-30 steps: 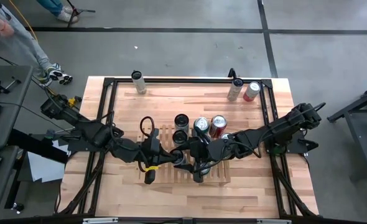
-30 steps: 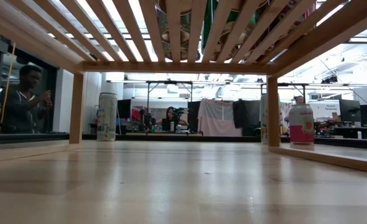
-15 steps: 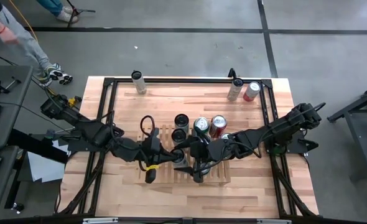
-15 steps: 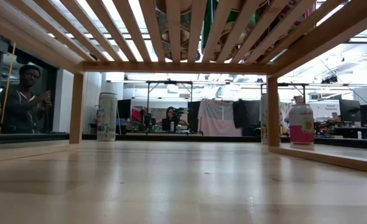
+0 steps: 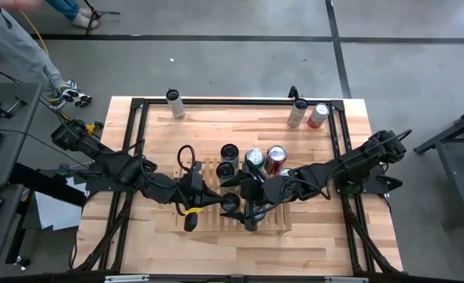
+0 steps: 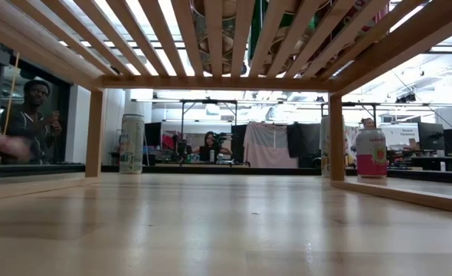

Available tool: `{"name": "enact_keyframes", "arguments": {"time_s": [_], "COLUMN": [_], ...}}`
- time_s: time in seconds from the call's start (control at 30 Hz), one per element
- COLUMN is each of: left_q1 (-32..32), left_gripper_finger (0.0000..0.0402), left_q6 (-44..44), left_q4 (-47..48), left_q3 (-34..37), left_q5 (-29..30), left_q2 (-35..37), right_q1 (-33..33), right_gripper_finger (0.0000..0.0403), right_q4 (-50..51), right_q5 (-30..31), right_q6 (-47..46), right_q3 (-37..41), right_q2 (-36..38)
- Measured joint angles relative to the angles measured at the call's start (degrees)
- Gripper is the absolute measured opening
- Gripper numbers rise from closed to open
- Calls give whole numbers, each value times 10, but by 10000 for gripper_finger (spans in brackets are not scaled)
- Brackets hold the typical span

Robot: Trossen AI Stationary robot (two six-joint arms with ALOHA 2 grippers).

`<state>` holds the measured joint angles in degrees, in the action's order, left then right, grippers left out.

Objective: Place canned beverage on shelf
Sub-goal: Put the white-pink soda can on the shelf aligned with the other white-pink soda cans, then put the left white-yellow soda can on the shelf

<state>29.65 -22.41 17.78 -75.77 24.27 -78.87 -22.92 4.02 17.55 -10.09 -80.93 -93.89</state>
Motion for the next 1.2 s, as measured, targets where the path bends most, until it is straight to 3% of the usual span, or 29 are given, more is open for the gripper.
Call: {"name": "enact_keyframes", "arguments": {"time_s": [0.2,0.5,0.9,1.2], "left_q1": [0,0,0,0], "left_gripper_finger": [0,0,0,0], "left_q6": [0,0,1,47], "left_q4": [0,-3,-15,-24], "left_q3": [0,0,0,0], "left_q5": [0,-1,-2,3], "left_q2": [0,0,15,83], "right_q1": [0,0,0,0], "right_gripper_finger": [387,387,387,387], "right_q4": [-16,-34,-80,-185], "right_q5": [-2,-85,-90,-90], "right_q6": [-2,13,43,87], "right_q3": [0,0,0,0], "right_q2": [0,0,0,1]}}
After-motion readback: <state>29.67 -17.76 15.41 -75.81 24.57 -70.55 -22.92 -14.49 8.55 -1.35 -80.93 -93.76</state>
